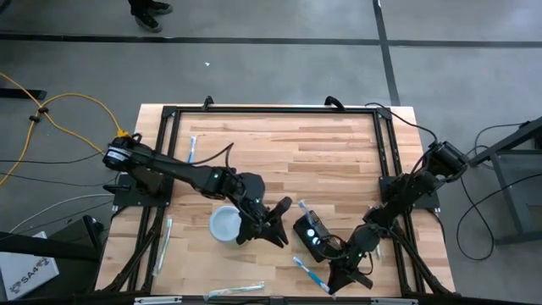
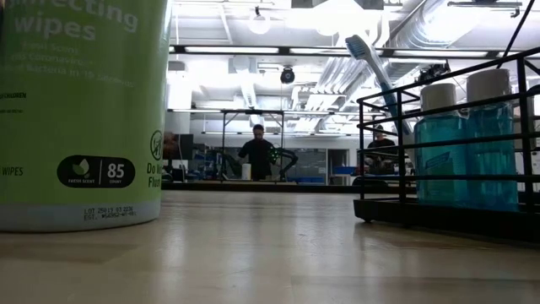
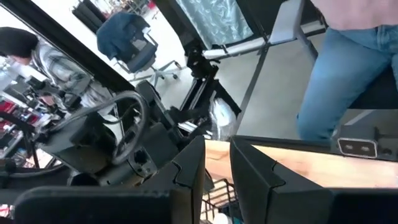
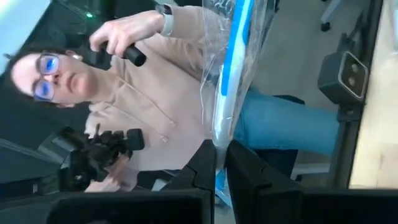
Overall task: Pick & Place toothbrushing station
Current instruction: Put the right blue toothbrush into the black mesh organizer
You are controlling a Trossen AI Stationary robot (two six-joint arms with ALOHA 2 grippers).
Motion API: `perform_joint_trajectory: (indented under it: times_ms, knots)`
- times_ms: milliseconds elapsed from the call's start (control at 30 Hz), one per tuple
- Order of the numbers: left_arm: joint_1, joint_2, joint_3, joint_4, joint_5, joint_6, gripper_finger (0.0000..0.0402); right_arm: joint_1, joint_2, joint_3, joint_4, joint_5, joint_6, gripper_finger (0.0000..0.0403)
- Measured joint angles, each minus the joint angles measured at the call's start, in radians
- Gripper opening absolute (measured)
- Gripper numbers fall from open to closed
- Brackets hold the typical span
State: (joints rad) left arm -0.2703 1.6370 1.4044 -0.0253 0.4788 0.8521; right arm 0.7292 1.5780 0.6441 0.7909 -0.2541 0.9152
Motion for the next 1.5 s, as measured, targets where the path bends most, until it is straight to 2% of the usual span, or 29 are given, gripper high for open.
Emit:
perform_joint_trajectory:
  times_ms: [267, 433, 767, 1500]
  knots:
    - [0.0, 0.063, 0.0, 0.064, -0.01, -0.012, 0.0069, -0.042, 0.0, 0.0, 0.012, -0.059, -0.002, 0.0012]
    - [0.001, 0.063, 0.0, 0.069, -0.007, -0.015, 0.0069, -0.042, 0.0, 0.0, 0.007, -0.072, -0.002, 0.0012]
    - [0.001, 0.063, 0.0, 0.082, 0.067, -0.044, 0.0068, -0.061, -0.001, 0.0, -0.031, -0.079, -0.007, 0.0012]
    - [0.001, 0.063, 0.0, 0.078, 0.07, -0.113, 0.0068, -0.136, -0.001, 0.0, -0.035, -0.119, -0.111, 0.0012]
